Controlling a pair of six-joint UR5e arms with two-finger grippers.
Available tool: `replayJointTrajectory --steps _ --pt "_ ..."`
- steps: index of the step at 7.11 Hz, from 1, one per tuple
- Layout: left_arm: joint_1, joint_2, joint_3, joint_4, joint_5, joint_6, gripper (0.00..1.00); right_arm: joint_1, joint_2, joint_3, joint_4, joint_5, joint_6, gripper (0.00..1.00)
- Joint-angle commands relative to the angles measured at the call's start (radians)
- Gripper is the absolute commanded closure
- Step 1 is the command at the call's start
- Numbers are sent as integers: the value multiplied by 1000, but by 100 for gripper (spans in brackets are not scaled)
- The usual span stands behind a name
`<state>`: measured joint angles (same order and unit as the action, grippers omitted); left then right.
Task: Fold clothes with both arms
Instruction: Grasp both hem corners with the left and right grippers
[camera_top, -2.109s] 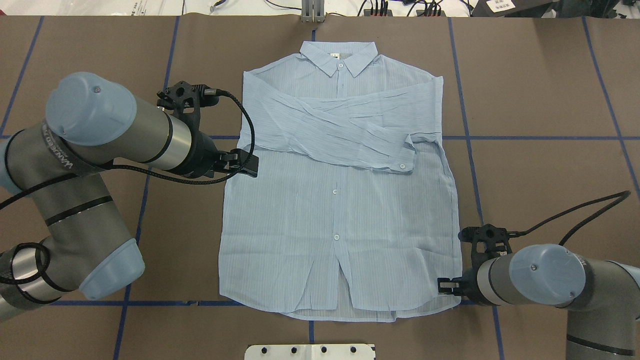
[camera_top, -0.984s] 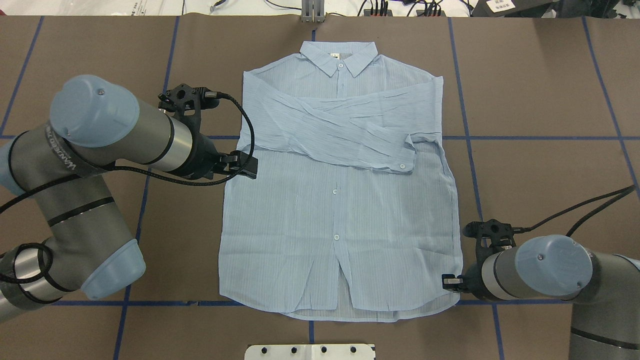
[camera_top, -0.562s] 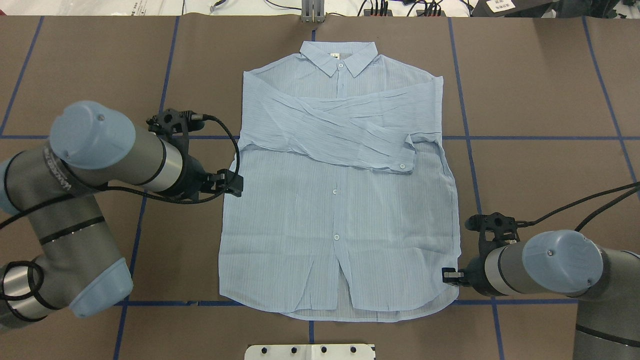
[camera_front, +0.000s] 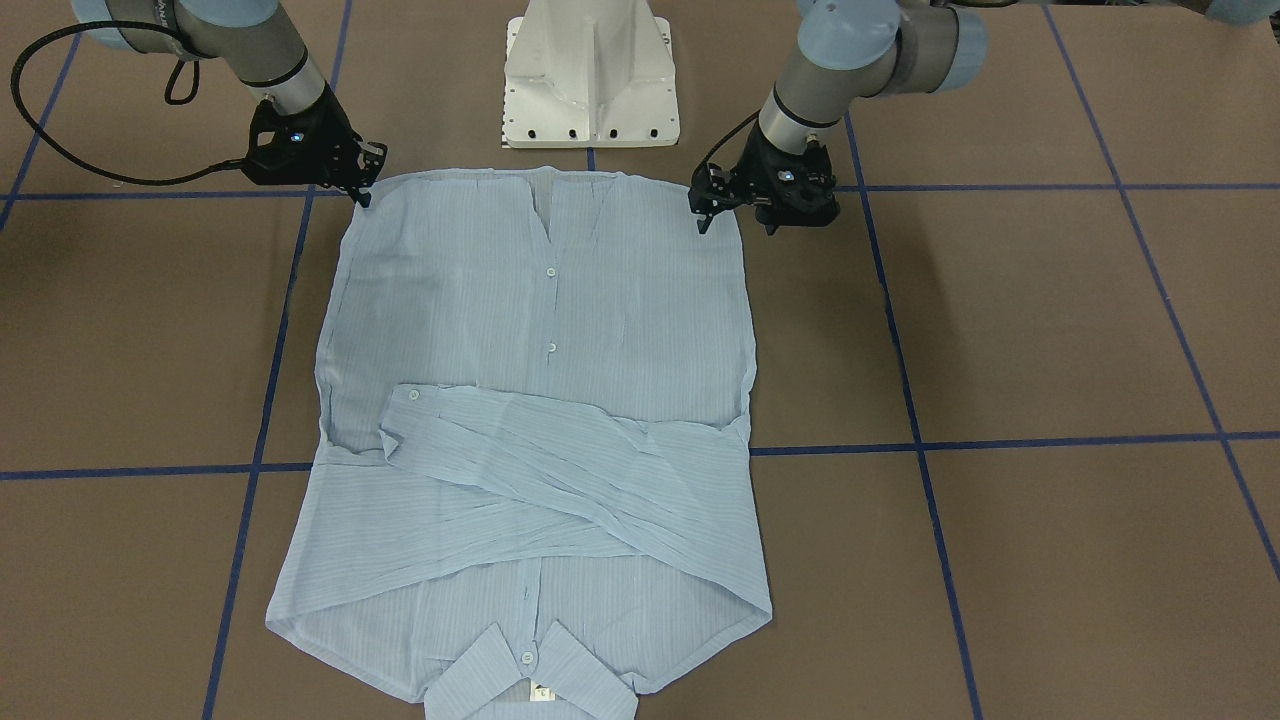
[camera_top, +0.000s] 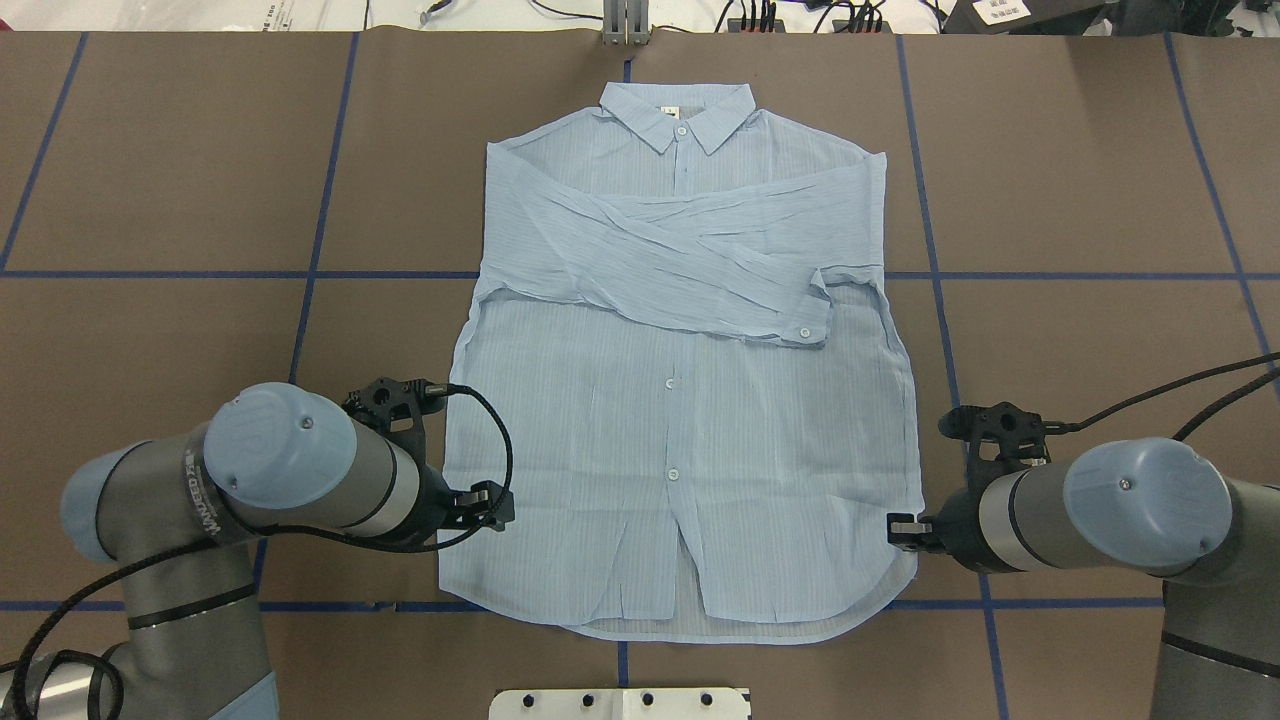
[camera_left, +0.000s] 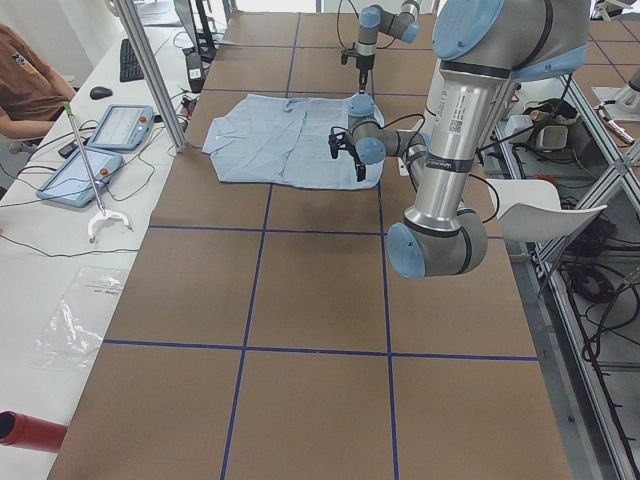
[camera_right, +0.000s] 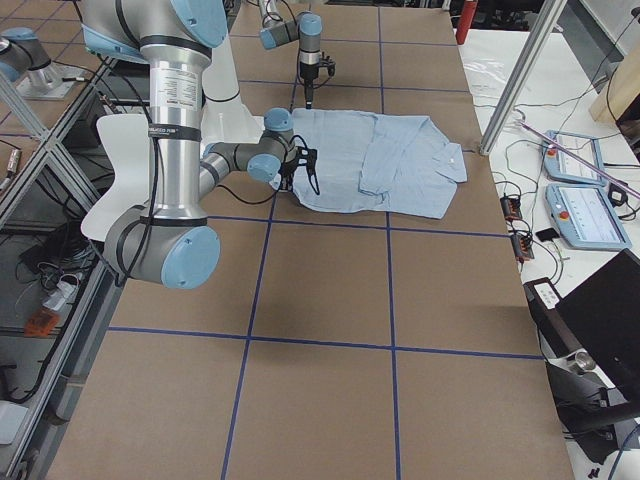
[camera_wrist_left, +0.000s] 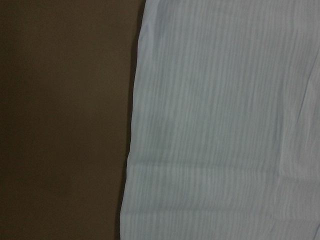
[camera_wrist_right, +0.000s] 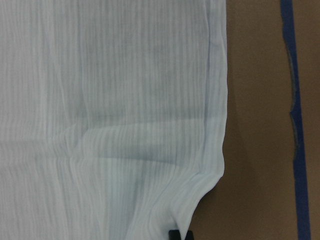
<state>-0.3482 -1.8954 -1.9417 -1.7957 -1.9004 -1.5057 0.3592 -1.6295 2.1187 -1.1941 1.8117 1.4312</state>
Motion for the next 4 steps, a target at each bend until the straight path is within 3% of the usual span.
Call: replayJointTrajectory --steps 1,4 --pt "44 2 7 9 15 -28 21 12 3 1 1 3 -2 100" --pt "49 2 36 15 56 -25 29 29 -4 1 2 9 -2 100"
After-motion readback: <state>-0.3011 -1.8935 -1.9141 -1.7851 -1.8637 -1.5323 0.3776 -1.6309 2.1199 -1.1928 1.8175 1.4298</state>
